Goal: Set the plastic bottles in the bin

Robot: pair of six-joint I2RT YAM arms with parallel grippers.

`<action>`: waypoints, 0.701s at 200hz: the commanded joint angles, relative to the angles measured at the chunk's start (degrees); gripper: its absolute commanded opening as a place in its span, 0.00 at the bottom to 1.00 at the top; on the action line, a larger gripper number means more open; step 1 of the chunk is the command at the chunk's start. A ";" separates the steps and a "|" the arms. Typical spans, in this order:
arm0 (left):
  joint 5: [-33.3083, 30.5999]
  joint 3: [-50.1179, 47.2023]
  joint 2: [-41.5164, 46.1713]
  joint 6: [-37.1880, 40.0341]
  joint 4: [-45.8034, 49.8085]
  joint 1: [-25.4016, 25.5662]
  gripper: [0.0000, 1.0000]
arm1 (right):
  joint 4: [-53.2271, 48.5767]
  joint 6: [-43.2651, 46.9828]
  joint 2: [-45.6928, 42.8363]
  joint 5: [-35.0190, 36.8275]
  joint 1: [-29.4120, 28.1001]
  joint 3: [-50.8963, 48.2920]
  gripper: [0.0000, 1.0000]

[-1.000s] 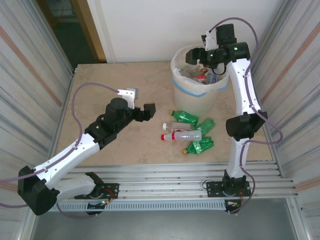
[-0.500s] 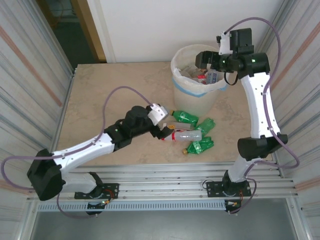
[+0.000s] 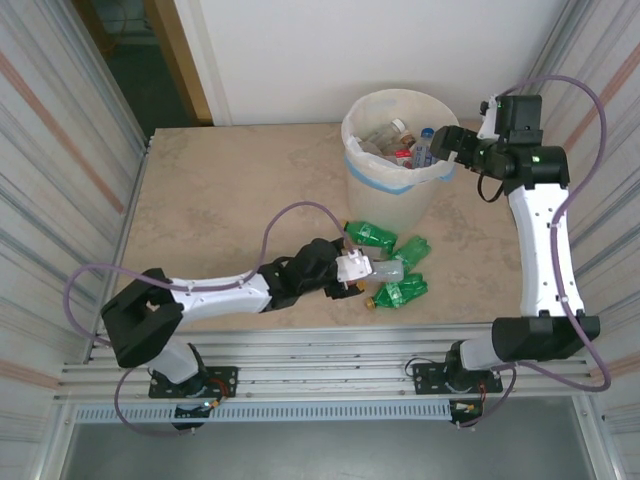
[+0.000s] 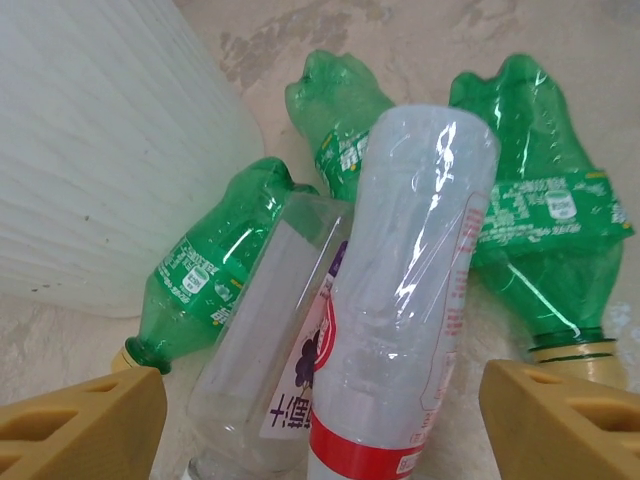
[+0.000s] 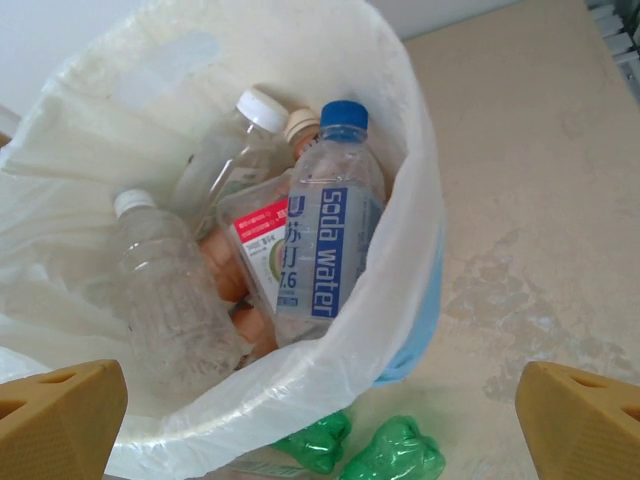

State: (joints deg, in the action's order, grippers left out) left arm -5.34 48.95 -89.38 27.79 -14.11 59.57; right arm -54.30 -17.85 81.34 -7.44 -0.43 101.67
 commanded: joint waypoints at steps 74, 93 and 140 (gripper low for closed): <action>-2.74 2.94 -10.38 4.02 -7.63 1.77 0.74 | 2.77 -2.46 -2.81 -1.54 1.56 -2.95 0.98; -2.59 3.49 -11.43 3.52 -8.17 1.78 0.69 | 2.86 -2.46 -2.99 -1.65 1.76 -3.27 0.98; -2.69 4.99 -13.29 3.15 -7.92 1.78 0.65 | 3.18 -2.63 -3.21 -1.94 2.06 -4.29 0.98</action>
State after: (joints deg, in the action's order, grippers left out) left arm -7.40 52.03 -101.21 30.87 -20.51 61.14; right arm -51.90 -19.11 80.07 -8.80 1.17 97.93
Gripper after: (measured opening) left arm 0.652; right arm 0.978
